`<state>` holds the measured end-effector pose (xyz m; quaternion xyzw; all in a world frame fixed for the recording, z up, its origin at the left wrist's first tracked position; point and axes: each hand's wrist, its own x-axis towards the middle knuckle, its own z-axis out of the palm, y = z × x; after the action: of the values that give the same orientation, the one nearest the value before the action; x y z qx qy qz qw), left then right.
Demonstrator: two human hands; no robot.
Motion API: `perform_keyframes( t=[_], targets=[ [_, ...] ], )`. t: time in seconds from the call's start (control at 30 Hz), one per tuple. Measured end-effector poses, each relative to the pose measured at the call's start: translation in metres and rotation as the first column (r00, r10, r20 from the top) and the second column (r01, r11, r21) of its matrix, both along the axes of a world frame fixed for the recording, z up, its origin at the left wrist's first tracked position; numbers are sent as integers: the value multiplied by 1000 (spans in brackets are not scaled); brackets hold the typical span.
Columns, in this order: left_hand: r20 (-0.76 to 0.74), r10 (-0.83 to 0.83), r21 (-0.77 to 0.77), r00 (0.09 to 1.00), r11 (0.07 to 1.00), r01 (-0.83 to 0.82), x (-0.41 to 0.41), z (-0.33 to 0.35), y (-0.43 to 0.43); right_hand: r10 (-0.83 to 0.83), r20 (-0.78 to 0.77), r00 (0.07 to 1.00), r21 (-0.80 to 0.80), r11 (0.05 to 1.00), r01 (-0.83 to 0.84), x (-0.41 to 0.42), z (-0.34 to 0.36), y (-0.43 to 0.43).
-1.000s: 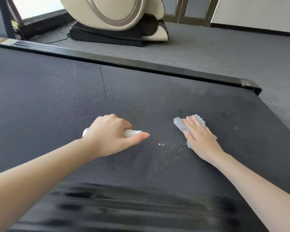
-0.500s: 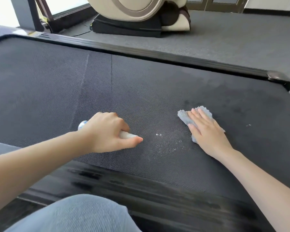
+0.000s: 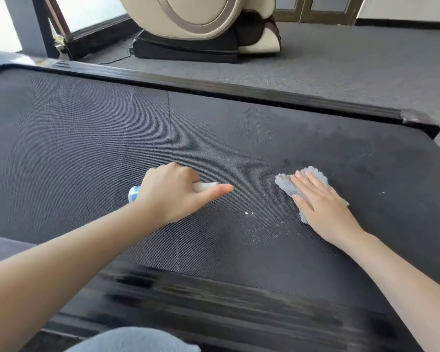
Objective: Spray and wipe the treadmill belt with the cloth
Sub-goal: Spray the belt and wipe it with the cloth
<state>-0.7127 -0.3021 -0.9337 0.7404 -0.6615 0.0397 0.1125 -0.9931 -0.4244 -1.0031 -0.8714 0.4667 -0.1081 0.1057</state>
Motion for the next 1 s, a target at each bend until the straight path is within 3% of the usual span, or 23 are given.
perform_keyframes(
  t=[0.37,0.8,1.0],
  targets=[
    [-52,64,-173,997,982,-73,6,-5,-57,-2,-9,1000,-25,1000,1,0,2,1],
    [-78,112,-270,991,954,-130,23,-5,-115,7,35,999,-84,996,-4,0,-7,-2],
    [-66,180,-174,981,966,-189,36,-4,-158,21,78,997,-129,992,-11,-2,-13,-4]
  ],
)
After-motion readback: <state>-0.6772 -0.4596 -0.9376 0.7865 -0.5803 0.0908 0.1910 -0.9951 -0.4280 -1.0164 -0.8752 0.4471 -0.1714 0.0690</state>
